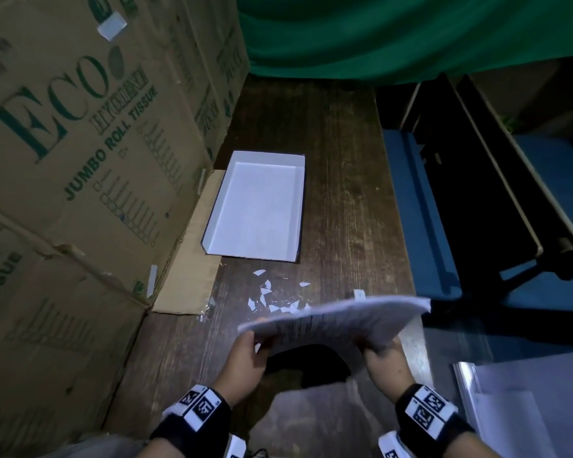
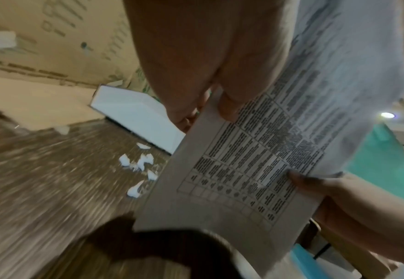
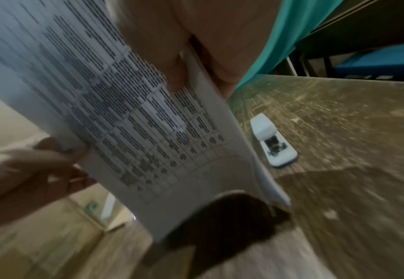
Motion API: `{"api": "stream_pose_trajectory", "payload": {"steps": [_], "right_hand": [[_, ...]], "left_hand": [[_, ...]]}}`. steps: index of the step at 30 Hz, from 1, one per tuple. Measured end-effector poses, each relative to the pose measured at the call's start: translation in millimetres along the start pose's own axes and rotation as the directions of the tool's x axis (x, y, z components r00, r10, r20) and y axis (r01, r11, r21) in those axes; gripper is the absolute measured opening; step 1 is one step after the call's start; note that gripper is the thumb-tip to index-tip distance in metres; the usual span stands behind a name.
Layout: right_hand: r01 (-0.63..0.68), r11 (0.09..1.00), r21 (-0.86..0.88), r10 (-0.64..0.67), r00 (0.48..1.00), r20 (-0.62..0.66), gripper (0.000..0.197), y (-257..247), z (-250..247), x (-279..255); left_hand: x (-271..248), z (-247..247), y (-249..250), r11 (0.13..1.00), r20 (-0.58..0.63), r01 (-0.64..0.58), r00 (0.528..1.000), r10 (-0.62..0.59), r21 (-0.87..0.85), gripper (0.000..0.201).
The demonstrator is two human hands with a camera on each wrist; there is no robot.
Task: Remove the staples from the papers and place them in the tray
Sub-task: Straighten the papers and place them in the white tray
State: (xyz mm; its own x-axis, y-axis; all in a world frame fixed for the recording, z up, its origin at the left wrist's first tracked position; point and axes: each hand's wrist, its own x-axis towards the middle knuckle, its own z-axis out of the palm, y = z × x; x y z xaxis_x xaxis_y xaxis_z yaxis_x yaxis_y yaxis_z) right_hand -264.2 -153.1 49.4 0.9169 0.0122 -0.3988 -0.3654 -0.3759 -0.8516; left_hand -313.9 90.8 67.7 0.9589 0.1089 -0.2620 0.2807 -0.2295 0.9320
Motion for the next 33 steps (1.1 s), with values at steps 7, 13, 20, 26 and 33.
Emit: {"api": "stream_pose_trajectory", "payload": {"steps": [7, 13, 20, 26, 33], "right_hand": [[0.178, 0.964, 0.199, -0.185, 0.982, 0.02, 0.009, -106.8, 10.2, 37.2], [0.122, 0.972, 0.199, -0.138, 0.988, 0.064, 0.019, -141.8, 48.5, 97.7], [-0.099, 0.953, 0.285, 0.084, 0.994, 0.065, 0.024, -159.8, 120.9, 197.7], [-0.219, 0.971, 0.1, 0.222, 0.975, -0.023, 0.051, -144.9, 165.8, 272.8], [-0.174, 0.94, -0.293, 0.153, 0.984, -0.093, 0.039, -173.3, 177.1, 285.1]], "left_hand": [[56.7, -47.9, 62.3, 0.981, -0.074, -0.116, 0.992, 0.106, -0.158, 0.031], [151.1, -105.3, 87.0, 0.997, -0.188, -0.043, 0.982, 0.032, -0.057, 0.025], [234.3, -145.6, 53.8, 0.98, -0.158, 0.18, 0.974, -0.165, 0.087, 0.028], [276.2, -153.7, -2.2, 0.904, -0.306, 0.3, 0.93, -0.205, 0.305, 0.037], [302.4, -140.5, 5.4, 0.829, -0.337, 0.258, 0.937, -0.09, 0.497, 0.035]]}}
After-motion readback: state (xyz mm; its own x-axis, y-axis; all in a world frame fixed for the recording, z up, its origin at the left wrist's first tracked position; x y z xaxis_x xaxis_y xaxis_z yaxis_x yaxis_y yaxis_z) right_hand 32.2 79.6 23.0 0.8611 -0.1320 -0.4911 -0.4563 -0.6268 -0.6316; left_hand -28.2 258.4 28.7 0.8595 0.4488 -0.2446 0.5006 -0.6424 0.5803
